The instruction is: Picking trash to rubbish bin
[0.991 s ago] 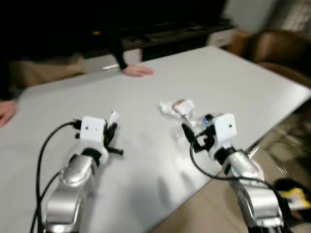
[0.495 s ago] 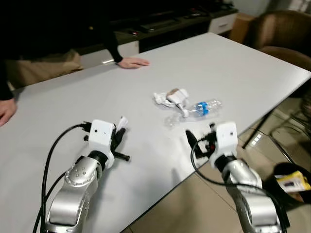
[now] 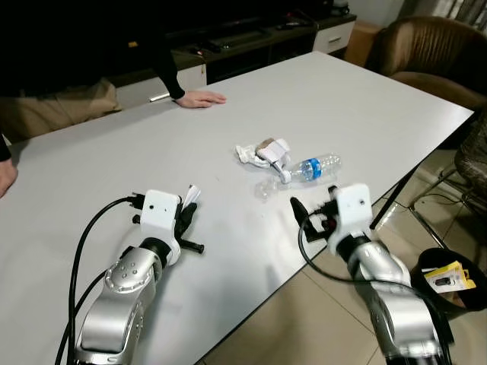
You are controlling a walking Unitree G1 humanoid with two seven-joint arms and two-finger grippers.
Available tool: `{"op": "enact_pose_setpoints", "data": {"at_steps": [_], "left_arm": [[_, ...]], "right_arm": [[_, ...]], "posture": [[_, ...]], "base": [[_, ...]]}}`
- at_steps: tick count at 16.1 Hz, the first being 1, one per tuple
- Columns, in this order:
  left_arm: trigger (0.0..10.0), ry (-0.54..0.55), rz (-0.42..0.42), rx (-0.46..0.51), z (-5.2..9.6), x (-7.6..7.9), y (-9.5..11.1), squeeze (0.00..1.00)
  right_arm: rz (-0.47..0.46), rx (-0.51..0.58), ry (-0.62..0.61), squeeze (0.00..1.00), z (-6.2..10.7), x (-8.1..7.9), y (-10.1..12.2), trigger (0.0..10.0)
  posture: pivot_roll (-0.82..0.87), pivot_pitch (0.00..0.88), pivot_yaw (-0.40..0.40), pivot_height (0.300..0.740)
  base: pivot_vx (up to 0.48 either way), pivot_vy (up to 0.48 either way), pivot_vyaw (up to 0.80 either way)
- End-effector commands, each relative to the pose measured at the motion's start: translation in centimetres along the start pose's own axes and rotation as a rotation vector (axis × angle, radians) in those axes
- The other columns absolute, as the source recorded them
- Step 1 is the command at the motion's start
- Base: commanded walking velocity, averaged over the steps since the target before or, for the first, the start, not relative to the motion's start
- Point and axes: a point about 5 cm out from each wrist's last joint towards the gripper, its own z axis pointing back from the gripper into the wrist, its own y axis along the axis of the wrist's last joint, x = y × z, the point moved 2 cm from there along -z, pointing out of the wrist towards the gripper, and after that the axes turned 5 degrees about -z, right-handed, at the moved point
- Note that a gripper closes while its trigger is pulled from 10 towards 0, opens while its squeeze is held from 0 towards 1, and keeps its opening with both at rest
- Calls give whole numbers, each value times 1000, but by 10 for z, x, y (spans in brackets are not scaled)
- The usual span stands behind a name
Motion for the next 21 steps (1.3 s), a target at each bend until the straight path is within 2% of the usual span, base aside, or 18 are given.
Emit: {"op": "enact_pose_setpoints", "data": {"at_steps": [1, 3, 4, 5, 6, 7, 8, 11, 15, 17, 18, 19, 21], "left_arm": [[10000, 17, -3, 16, -2, -3, 4, 0], [10000, 17, -7, 23, -3, -4, 8, 0], [10000, 29, -11, 24, -3, -7, 9, 0], [10000, 35, -13, 25, -2, -9, 9, 0], [10000, 38, -16, 27, 0, -11, 9, 0], [10000, 47, -16, 30, 3, -15, 10, 0], [10000, 51, -32, 27, 5, -17, 11, 0], [10000, 54, -83, 34, 14, -25, 15, 0], [10000, 79, -130, 45, 31, -42, 29, 0], [10000, 85, -150, 43, 38, -47, 33, 0], [10000, 95, -165, 38, 44, -51, 35, 0], [10000, 103, -166, 34, 48, -53, 36, 0], [10000, 105, -174, 22, 53, -56, 38, 0]], "right_arm": [[39, -22, 9, 0, -6, 3, -2, 10000], [77, -36, 49, 0, -26, 5, 0, 10000], [121, -62, 64, 1000, -40, 9, -1, 10000], [155, -74, 76, 1000, -47, 11, 0, 10000], [216, -99, 81, 1000, -62, 16, 3, 10000], [166, -113, 69, 1000, -78, 24, 11, 10000], [129, -115, 72, 1000, -86, 26, 17, 10000], [109, -101, 79, 1000, -98, 30, 29, 10000], [146, -106, 33, 1000, -106, 43, 48, 10000], [92, -90, -19, 1000, -106, 55, 56, 10000], [70, -83, -33, 792, -105, 60, 59, 10000], [80, -85, -33, 0, -105, 62, 61, 10000], [137, -107, -40, 0, -104, 67, 63, 10000]], "posture": [[-49, 0, -19, 740], [-47, 0, -26, 740], [-44, 0, -27, 740], [-42, 6, -27, 740], [-39, 13, -23, 740], [-34, 36, -17, 740], [-27, 44, -16, 740], [18, 101, -22, 740], [81, 159, -11, 740], [116, 199, -4, 740], [131, 198, -1, 740], [139, 200, 2, 740], [153, 205, 9, 740]], "base": [[0, 0, 0], [0, 0, 0], [0, 0, 0], [0, 0, 0], [0, 0, 0], [0, 0, 0], [0, 0, 0], [0, 0, 0], [0, 0, 0], [0, 0, 0], [0, 0, 0], [0, 0, 0], [0, 0, 0]]}}
